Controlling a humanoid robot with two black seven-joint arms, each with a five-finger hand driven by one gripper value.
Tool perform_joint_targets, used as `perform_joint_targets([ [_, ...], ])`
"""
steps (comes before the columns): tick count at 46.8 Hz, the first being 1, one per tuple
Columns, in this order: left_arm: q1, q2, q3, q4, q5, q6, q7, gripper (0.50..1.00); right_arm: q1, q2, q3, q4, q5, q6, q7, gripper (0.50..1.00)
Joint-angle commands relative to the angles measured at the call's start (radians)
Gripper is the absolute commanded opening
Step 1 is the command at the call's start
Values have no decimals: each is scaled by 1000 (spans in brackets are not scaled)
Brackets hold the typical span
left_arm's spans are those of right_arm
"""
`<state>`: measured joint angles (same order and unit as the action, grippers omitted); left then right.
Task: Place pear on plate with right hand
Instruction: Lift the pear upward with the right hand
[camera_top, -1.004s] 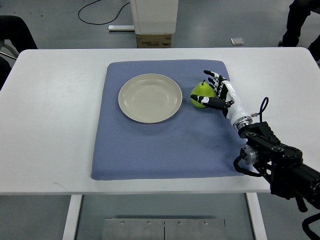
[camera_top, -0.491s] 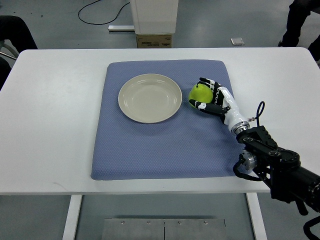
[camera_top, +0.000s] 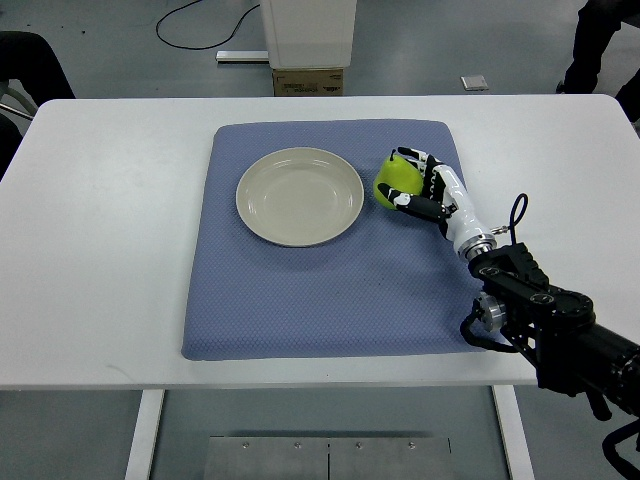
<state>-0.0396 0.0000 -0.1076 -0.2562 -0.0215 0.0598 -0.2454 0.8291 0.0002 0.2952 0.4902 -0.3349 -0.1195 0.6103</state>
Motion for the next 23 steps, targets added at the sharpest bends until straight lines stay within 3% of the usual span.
perform_joint_targets([
  [1,1,0,0,0,0,0,0,1000,25,0,1,4,0,0,1,500],
  [23,0,0,0,0,0,0,0,1000,156,0,-4,18,0,3,-37,500],
])
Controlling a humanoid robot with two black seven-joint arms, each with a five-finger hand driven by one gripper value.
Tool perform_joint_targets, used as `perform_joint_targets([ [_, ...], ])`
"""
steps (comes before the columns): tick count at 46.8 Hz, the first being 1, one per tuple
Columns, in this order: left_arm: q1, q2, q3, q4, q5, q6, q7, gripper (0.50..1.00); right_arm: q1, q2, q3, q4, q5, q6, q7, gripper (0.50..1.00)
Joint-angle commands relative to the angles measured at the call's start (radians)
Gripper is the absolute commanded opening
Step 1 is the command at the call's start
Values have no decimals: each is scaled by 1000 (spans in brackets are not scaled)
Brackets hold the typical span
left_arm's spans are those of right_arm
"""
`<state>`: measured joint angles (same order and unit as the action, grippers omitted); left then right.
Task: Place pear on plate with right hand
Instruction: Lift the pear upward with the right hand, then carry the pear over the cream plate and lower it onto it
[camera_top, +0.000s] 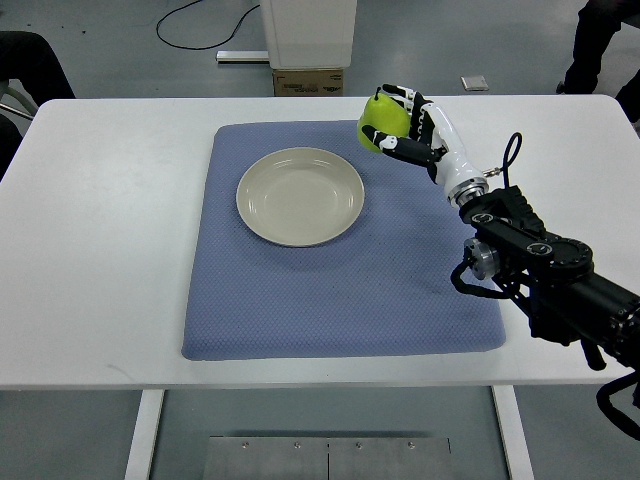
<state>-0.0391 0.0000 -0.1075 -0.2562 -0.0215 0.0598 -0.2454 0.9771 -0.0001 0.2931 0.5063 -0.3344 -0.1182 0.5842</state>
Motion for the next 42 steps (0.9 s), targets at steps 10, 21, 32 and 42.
perform_joint_targets([
  [10,-1,0,0,0,0,0,0,1000,35,0,-9,40,-2,9,-46,500],
  [21,-1,0,0,0,0,0,0,1000,40,0,-80,129,-2,15,-67,500],
  [32,1,0,0,0,0,0,0,1000,32,0,-181,193,-2,17,-89,500],
  [42,-1,0,0,0,0,0,0,1000,11,0,-229,193,-2,29,-89,500],
])
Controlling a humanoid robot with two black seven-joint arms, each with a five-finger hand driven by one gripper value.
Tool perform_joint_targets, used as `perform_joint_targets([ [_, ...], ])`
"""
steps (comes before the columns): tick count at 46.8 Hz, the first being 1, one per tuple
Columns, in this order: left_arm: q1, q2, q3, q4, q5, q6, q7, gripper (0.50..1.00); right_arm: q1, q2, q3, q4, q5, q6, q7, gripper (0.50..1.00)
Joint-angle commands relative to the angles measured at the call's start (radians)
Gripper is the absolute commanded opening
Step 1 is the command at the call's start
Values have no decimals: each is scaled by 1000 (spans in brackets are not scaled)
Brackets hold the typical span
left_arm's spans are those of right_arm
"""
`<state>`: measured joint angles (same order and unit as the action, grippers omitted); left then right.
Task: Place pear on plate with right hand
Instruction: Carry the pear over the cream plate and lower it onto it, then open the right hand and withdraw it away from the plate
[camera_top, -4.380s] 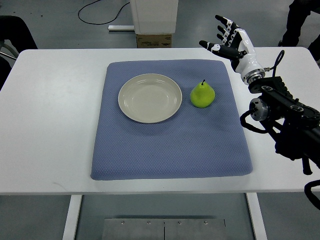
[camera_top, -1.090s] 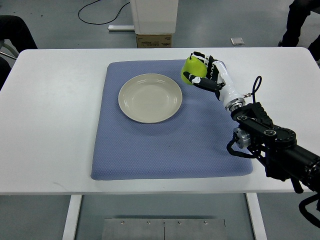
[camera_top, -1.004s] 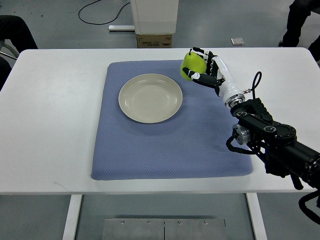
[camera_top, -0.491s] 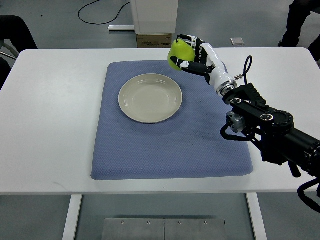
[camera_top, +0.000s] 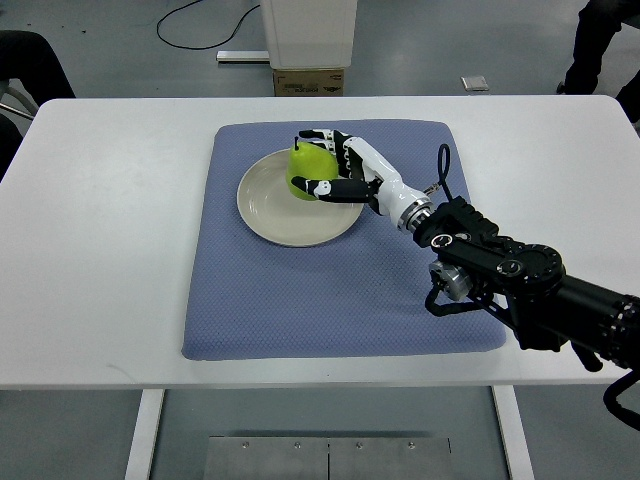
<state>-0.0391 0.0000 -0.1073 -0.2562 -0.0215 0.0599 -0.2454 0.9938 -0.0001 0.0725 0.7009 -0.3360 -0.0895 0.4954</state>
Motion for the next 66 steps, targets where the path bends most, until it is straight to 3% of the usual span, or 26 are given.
perform_joint_targets([
  [1,1,0,0,0,0,0,0,1000,-9,0,-11,-1,0,1,0,500],
  [19,1,0,0,0,0,0,0,1000,-27,0,-46,-8,0,-9,-17,500],
  [20,-1,0,0,0,0,0,0,1000,-27,0,-46,-8,0,-12,-17,589],
  [24,-1,0,0,0,0,0,0,1000,-26,0,-45,-8,0,-13,-18,840],
  [27,1,0,0,0,0,0,0,1000,-24,0,-43,-9,2,-13,-18,987],
  [66,1,0,0,0,0,0,0,1000,-11,0,-28,-41,2,-10,-9,1000],
])
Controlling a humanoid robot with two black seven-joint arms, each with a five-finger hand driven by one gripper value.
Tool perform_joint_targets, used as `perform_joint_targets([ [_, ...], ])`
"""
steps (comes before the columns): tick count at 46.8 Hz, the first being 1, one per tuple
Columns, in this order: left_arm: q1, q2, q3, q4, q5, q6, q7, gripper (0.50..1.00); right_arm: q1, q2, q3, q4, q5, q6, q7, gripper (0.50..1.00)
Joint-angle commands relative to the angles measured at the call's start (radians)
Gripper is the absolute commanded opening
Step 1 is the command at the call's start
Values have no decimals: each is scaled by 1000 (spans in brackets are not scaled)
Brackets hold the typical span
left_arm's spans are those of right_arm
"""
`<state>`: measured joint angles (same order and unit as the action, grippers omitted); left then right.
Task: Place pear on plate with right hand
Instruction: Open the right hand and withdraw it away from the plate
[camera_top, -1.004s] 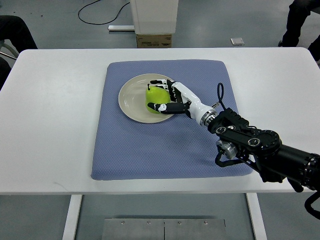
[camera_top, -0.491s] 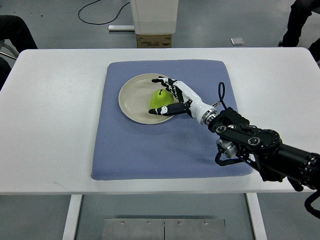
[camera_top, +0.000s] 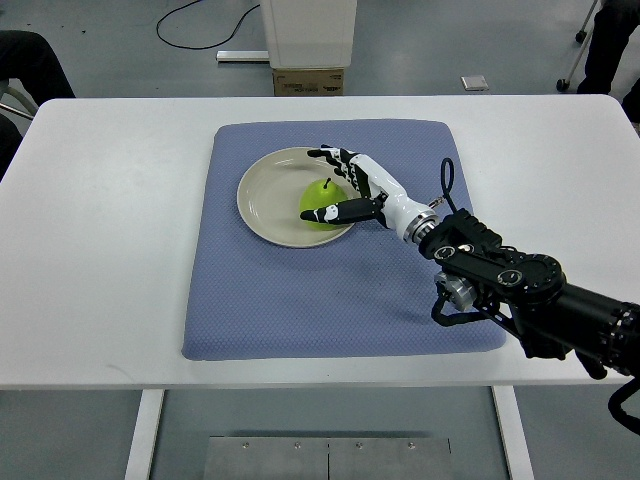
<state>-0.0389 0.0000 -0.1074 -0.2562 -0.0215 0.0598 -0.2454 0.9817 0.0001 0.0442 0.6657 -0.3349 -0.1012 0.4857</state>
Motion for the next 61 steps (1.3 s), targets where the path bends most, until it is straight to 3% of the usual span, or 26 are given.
perform_joint_targets([
  [1,1,0,0,0,0,0,0,1000,2,0,0,-8,1,1,1,1000],
  [10,1,0,0,0,0,0,0,1000,-3,-2,3,-8,1,1,5,1000],
  [34,1,0,0,0,0,0,0,1000,-23,-129,114,-9,4,3,5,1000],
  [42,1,0,0,0,0,0,0,1000,-46,-130,226,-50,7,0,-10,1000],
  [61,1,0,0,0,0,0,0,1000,-77,-118,543,-95,30,-28,-148,1000],
])
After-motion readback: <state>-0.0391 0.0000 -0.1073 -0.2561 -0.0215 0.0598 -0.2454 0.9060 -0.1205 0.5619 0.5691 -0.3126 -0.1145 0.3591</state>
